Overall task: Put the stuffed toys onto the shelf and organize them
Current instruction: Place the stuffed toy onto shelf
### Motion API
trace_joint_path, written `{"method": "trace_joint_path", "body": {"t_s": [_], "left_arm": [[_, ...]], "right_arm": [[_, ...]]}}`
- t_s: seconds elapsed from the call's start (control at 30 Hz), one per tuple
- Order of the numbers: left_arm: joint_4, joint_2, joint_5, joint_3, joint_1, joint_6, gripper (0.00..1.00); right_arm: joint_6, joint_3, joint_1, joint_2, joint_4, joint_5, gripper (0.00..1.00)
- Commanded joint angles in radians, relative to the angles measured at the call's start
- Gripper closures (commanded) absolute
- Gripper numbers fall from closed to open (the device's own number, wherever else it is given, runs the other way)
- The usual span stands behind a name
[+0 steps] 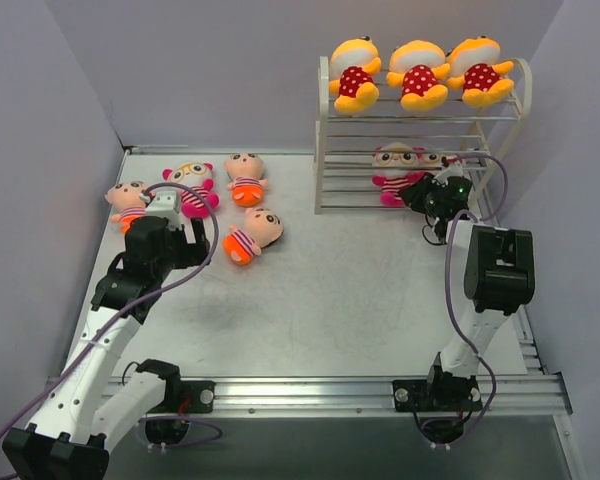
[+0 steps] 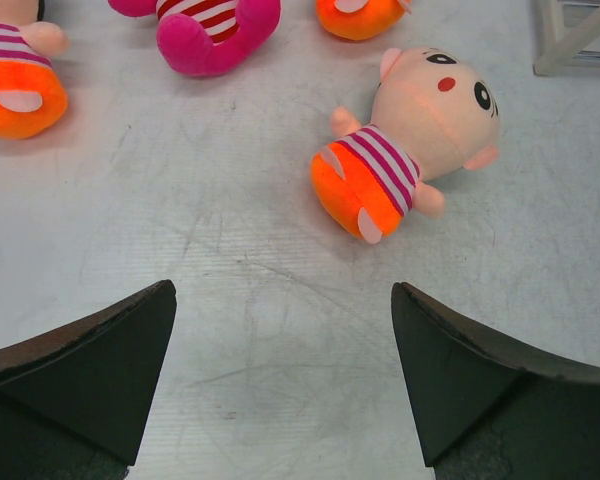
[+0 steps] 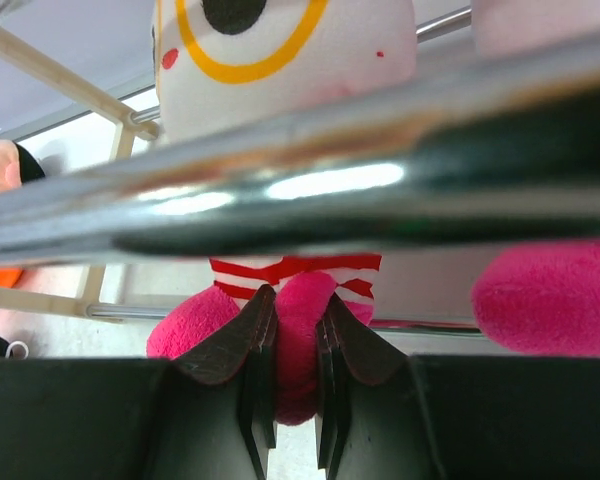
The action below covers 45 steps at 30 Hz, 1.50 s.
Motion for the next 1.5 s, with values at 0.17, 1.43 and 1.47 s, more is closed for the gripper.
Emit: {"method": "trace_joint_path", "body": {"t_s": [0.17,1.43,1.47], "left_arm": [[0.013,-0.002,-0.004,0.017,-0.004,0.016,0.03],[0.008,-0.029,0.007,0.011,-0.004,0.016,0.03],[0.008,-0.031,0.007,0.011,-0.006,0.016,0.03]], "right_arm": [[-0.013,0.056,-0.002,0.012,0.038,-0.016,0.89],[0.048,-0.025,-0.002,-0.098,0.025,0.047,0.41],[0.052,-0.032,-0.002,-0.101,0.026,0.05,0.4]]}}
